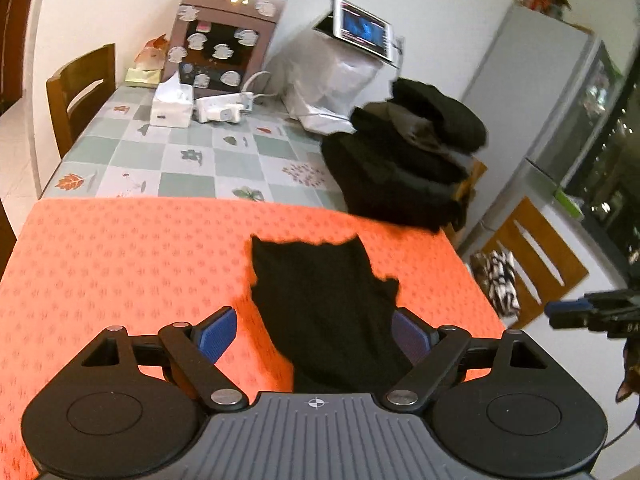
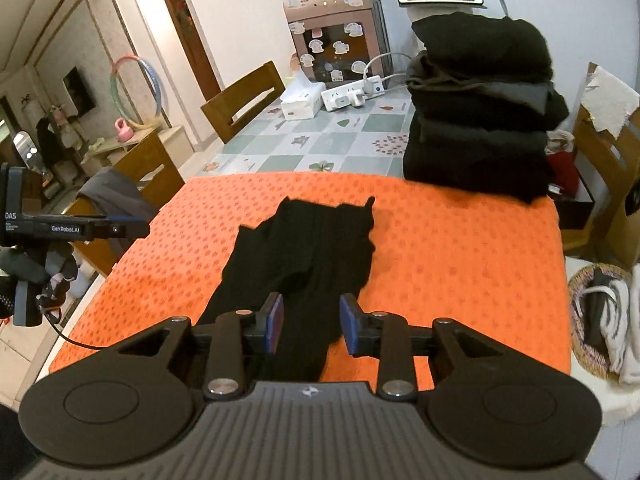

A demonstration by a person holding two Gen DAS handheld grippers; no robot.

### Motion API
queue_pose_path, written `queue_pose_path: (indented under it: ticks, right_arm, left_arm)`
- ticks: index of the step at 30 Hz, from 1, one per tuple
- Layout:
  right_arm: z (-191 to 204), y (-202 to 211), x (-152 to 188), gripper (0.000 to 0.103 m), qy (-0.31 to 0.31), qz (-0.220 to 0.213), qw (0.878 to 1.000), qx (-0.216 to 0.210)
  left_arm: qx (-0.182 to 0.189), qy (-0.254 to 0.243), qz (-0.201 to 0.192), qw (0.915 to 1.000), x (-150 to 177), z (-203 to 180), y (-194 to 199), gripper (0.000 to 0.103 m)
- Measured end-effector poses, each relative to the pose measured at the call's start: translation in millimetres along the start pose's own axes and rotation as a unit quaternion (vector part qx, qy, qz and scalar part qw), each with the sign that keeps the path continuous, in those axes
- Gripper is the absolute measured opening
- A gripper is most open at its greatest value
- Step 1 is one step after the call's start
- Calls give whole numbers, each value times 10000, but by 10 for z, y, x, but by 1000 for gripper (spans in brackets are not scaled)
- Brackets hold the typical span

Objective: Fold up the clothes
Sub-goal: 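Grasp the sweater end with the left gripper while the right gripper grasps beside it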

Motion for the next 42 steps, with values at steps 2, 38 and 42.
queue_pose_path:
  ticks: [2,38,42]
  right_arm:
    - [-96,-163,-130,36,-6,4,10000,-55]
    - [-1155,-3050,-701,6,-228,1015,9834,-1487]
    - [-1144,-2889,-759,6,-173,845,9853,-1472]
  left_arm:
    - [27,96,-3,10000,-162,62,-151,86]
    - [35,267,1409,9897,-658,469,-2378,8]
    - [90,174,1163,9930,-711,412,-2234,7]
Point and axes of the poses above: each gripper's, at about its wrist camera, not at the fingertips, and y roughly against the way its jaws point, z to its left, x to its underside, the point moved 8 cm from there along -y, roughly the way its jaws point, and after that the axes turned 13 degrees about y, right-handed, at the moved point
